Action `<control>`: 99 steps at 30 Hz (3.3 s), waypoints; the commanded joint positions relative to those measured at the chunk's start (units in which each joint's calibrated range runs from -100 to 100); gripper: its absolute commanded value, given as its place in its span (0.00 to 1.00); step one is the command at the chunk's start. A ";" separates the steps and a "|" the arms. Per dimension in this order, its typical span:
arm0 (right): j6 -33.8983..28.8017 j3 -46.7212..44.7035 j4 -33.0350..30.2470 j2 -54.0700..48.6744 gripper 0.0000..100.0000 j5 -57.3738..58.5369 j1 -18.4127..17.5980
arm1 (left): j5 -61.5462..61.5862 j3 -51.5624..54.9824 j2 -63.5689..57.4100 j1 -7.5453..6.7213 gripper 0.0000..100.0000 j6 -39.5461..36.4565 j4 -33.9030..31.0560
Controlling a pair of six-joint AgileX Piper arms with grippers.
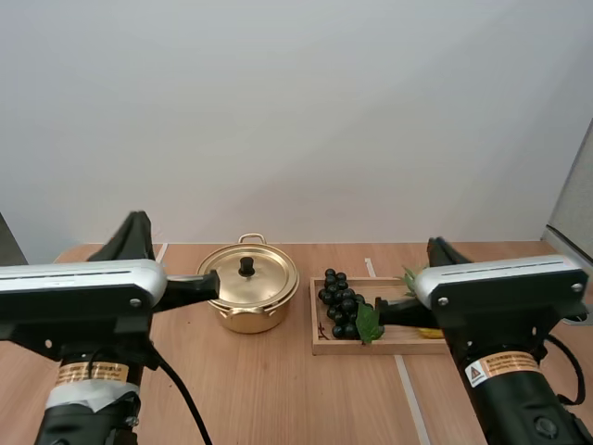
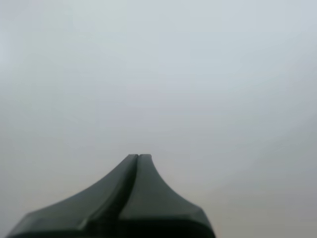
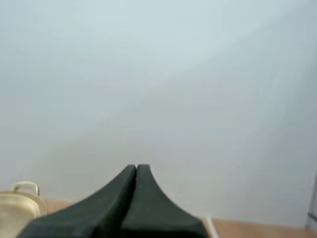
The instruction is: Open the pot, put the pineapple inside, and close it
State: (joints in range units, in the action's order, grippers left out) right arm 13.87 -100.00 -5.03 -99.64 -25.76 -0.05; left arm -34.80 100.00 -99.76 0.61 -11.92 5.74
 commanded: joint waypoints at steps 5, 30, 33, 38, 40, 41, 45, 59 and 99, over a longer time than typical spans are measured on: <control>1.02 0.00 -0.33 -0.36 0.00 -50.87 -0.16 | -35.69 -0.18 -0.24 -0.21 0.00 -0.09 -0.39; 20.28 64.58 18.60 17.02 0.00 31.25 0.92 | 20.68 -60.55 22.06 -0.21 0.00 7.10 -0.04; 20.05 71.11 16.66 22.62 0.00 38.67 2.24 | 27.43 -66.98 27.01 -0.21 0.00 8.70 -0.04; 20.06 81.26 16.66 31.68 0.00 54.44 4.48 | 41.11 -77.04 32.93 -0.21 0.00 8.71 -0.04; 19.95 84.84 16.52 34.90 0.00 58.74 5.29 | 48.58 -81.54 35.03 -0.21 0.00 8.71 -0.41; 19.13 86.69 15.71 36.67 0.00 61.36 5.72 | 53.26 -83.90 36.35 -0.21 0.00 8.71 -0.51; 13.42 93.86 10.18 43.46 0.00 77.23 7.22 | 73.83 -92.70 42.27 -0.21 0.00 8.71 -1.77; 10.90 103.59 3.83 61.69 0.00 124.80 7.53 | 121.45 -103.84 63.33 -0.21 0.00 9.82 -1.69; 11.10 82.25 3.94 75.05 0.00 123.65 7.53 | 134.80 -91.73 89.59 -0.21 0.00 21.82 10.47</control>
State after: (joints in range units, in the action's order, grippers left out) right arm 24.71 -16.68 -0.76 -24.26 99.25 7.31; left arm 100.00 5.24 -10.28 0.54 9.31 14.61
